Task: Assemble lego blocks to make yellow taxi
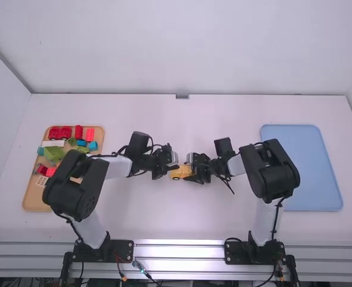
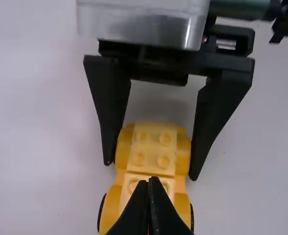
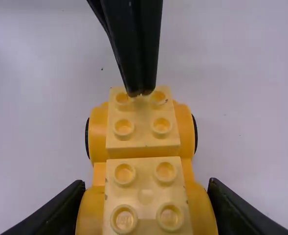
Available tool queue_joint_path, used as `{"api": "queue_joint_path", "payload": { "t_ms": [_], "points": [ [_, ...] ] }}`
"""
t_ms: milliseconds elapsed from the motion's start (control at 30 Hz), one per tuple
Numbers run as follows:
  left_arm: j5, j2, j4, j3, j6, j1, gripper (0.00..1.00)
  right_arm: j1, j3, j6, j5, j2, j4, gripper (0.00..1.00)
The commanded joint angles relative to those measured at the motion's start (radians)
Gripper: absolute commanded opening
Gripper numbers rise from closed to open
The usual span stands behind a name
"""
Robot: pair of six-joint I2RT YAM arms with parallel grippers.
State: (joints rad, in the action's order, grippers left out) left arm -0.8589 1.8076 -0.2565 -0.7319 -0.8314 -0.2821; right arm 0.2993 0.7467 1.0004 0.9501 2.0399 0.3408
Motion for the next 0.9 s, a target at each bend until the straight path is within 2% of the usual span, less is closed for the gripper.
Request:
{"api": "queue_joint_path", "payload": {
  "t_ms": [0,333,600,833,867],
  "points": [
    [-0.014,0.044,-0.012,0.006,-0.010,0.005,0.02,0.003,0.006,-0.009,-0.030,0.014,-0.009,0.61],
    [-0.003,0.132,0.014,0.006,-0.012,-0.019,0.02,0.003,0.007,-0.009,-0.030,0.014,-0.004,0.61],
    [0.175,0.194,0.080,0.006,-0.011,-0.024,0.02,0.002,0.007,-0.018,-0.031,0.014,0.018,0.62],
    [0.192,0.163,0.096,-0.034,-0.011,-0.010,0.02,0.002,0.007,-0.057,-0.031,0.014,0.060,0.65],
    [0.177,0.124,0.108,-0.049,-0.010,-0.005,0.07,0.003,0.007,-0.060,-0.031,0.014,0.059,0.65]
  ]
}}
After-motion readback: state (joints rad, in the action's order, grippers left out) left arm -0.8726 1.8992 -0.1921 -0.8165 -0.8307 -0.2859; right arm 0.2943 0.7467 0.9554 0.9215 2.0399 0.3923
